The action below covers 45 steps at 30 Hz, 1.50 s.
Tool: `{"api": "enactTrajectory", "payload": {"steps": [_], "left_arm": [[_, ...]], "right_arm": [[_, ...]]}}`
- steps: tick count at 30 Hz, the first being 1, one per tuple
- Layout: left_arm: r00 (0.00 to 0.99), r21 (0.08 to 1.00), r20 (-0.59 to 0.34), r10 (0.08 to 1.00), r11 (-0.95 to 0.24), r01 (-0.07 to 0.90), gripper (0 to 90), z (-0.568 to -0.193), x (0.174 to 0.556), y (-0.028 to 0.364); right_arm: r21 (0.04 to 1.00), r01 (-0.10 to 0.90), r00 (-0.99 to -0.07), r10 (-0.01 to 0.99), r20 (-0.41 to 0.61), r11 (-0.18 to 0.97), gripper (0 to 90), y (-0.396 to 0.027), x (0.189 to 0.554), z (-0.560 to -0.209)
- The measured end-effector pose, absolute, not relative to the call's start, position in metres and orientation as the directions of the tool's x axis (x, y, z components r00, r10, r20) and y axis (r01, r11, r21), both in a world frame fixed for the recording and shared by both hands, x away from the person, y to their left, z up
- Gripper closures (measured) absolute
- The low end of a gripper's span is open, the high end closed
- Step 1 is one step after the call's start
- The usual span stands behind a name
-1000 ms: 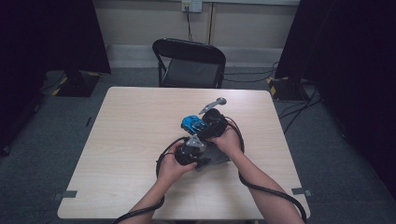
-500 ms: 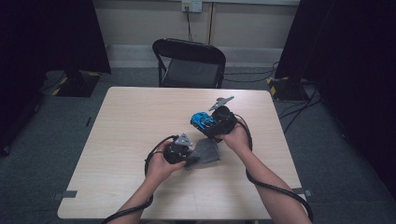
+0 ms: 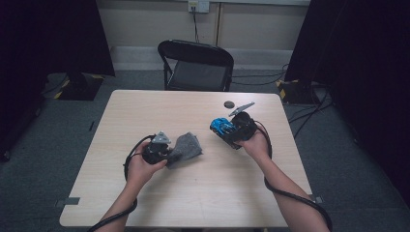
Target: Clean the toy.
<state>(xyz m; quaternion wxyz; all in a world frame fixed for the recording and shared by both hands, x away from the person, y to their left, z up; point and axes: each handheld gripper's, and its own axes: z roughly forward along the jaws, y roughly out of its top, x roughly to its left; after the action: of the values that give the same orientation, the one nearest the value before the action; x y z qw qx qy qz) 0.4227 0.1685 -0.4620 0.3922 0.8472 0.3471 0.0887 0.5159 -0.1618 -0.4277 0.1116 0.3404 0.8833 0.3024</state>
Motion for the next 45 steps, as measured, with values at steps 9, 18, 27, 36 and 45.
{"api": "enactTrajectory", "payload": {"steps": [9,18,27,36,45], "left_arm": [[0.697,0.719,-0.113,0.708,-0.426,0.55,71.7,-0.47,0.423,0.196],[0.664,0.72,-0.103,0.741,-0.405,0.564,71.7,-0.475,0.427,0.209],[0.646,0.72,-0.115,0.754,-0.385,0.577,71.5,-0.48,0.435,0.211],[0.631,0.719,-0.103,0.769,-0.381,0.582,71.2,-0.483,0.444,0.21],[0.627,0.714,-0.089,0.773,-0.39,0.582,70.6,-0.485,0.458,0.205]], "right_arm": [[0.592,0.559,-0.727,0.687,0.012,0.581,28.6,-0.173,0.519,-0.441],[0.572,0.582,-0.706,0.708,0.005,0.577,28.6,-0.182,0.522,-0.453],[0.559,0.584,-0.71,0.704,-0.001,0.589,28.5,-0.183,0.521,-0.462],[0.544,0.593,-0.709,0.706,0.001,0.594,28.4,-0.185,0.519,-0.472],[0.543,0.597,-0.704,0.71,0.001,0.59,28.3,-0.186,0.518,-0.479]]}}
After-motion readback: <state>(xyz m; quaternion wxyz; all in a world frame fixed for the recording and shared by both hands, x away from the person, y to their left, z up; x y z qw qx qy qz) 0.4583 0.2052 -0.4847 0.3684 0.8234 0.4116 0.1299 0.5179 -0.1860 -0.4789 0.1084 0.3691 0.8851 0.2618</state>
